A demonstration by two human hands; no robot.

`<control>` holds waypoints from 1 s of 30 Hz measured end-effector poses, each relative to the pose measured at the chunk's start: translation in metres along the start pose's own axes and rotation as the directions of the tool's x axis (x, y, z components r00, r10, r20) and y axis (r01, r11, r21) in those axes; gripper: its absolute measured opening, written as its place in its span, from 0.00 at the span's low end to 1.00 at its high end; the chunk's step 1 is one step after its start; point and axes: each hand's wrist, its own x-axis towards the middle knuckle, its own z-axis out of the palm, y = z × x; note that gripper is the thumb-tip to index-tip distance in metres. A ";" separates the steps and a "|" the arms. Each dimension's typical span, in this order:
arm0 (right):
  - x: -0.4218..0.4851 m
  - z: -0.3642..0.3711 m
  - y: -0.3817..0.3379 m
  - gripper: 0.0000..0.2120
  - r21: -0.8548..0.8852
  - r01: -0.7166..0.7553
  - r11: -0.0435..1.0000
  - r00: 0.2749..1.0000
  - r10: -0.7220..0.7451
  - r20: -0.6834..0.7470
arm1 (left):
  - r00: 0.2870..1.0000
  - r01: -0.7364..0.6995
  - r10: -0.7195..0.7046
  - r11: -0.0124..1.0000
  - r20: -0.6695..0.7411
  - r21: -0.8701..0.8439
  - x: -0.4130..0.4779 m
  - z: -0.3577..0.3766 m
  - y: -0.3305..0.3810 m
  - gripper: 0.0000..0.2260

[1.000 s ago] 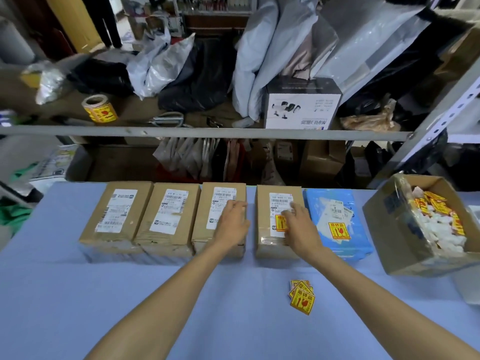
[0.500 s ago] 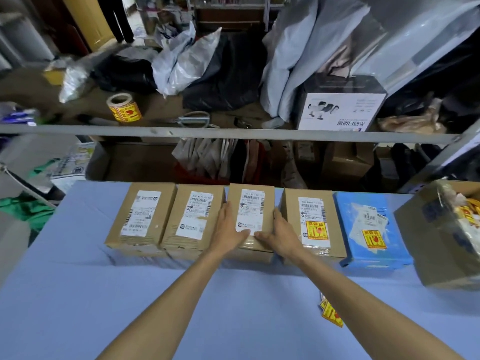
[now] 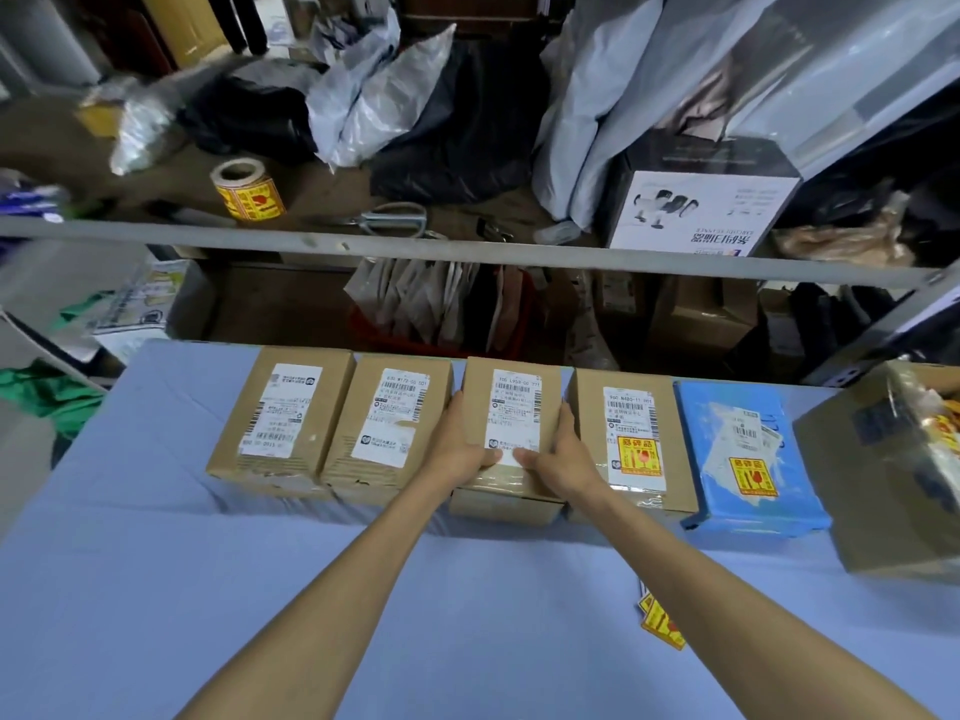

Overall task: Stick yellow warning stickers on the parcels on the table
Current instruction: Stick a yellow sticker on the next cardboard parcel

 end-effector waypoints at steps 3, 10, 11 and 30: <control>-0.019 -0.002 0.000 0.42 -0.031 0.030 0.999 1.000 -0.030 0.006 | 1.000 -0.021 0.021 1.000 0.004 -0.011 -0.023 -0.003 0.006 0.37; -0.079 -0.008 0.020 0.36 0.030 0.030 0.999 0.997 -0.033 0.077 | 1.000 0.012 -0.013 0.998 -0.022 -0.064 -0.096 0.003 -0.010 0.33; -0.088 -0.008 0.025 0.37 0.049 0.023 0.999 0.995 -0.028 0.096 | 0.999 0.031 -0.033 0.997 -0.024 -0.064 -0.105 0.005 -0.015 0.33; -0.192 -0.012 0.102 0.39 0.120 -0.039 0.992 0.998 0.032 0.060 | 0.995 0.095 -0.095 0.993 0.002 -0.067 -0.216 0.045 -0.068 0.41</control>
